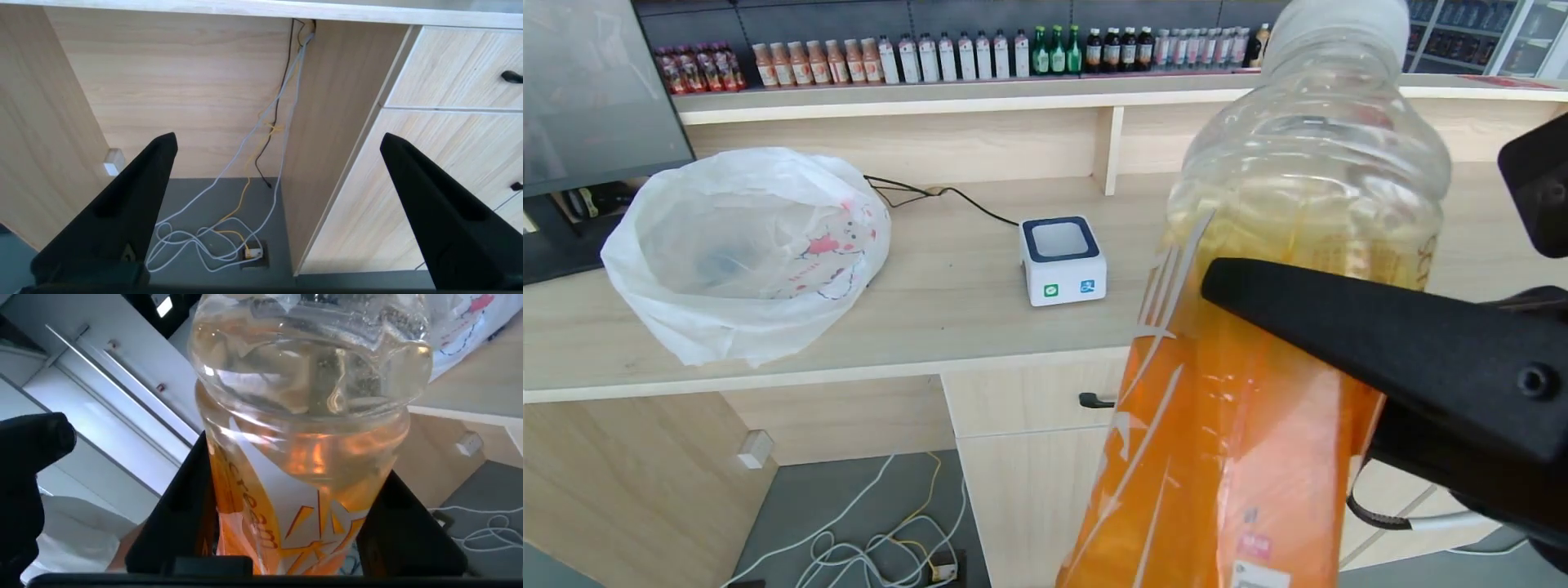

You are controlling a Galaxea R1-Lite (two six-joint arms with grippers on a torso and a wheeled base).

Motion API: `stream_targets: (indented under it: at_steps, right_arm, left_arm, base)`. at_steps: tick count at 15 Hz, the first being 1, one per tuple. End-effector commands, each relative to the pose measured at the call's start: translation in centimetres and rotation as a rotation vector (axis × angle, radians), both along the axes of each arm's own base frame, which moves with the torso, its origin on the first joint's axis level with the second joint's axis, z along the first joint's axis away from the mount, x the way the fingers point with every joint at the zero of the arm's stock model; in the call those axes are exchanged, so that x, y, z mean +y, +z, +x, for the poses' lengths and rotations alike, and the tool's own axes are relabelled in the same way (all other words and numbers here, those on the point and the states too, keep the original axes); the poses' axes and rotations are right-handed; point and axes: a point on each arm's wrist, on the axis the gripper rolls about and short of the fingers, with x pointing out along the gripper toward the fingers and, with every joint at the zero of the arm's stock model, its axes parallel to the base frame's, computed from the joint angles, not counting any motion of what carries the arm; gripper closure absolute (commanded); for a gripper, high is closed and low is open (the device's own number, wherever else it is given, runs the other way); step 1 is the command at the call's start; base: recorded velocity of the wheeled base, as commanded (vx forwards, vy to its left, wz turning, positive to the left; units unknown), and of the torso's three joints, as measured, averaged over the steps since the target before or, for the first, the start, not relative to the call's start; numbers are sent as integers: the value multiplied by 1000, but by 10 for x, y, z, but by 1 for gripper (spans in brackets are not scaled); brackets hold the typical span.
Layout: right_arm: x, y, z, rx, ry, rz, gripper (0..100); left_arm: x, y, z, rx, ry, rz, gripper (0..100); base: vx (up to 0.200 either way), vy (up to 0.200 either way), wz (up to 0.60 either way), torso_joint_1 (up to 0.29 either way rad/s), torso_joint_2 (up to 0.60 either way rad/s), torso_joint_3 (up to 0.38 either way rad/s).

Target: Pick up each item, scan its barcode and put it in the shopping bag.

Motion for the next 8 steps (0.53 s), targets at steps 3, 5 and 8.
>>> stream_targets:
  at_steps: [3, 5, 8]
  right_arm:
    - [27, 1, 17, 14, -2, -14, 100]
    - [29, -2, 18, 21, -1, -23, 100]
    - [29, 1, 18, 28, 3, -9, 100]
  left_arm:
    - [0, 0, 0, 0, 1, 0, 0]
    - [0, 0, 0, 0, 1, 0, 0]
    - [0, 0, 0, 0, 2, 0, 0]
  base:
    - [0, 0, 0, 0, 0, 0]
    - [0, 0, 0, 0, 0, 0]
    - [0, 0, 0, 0, 0, 0]
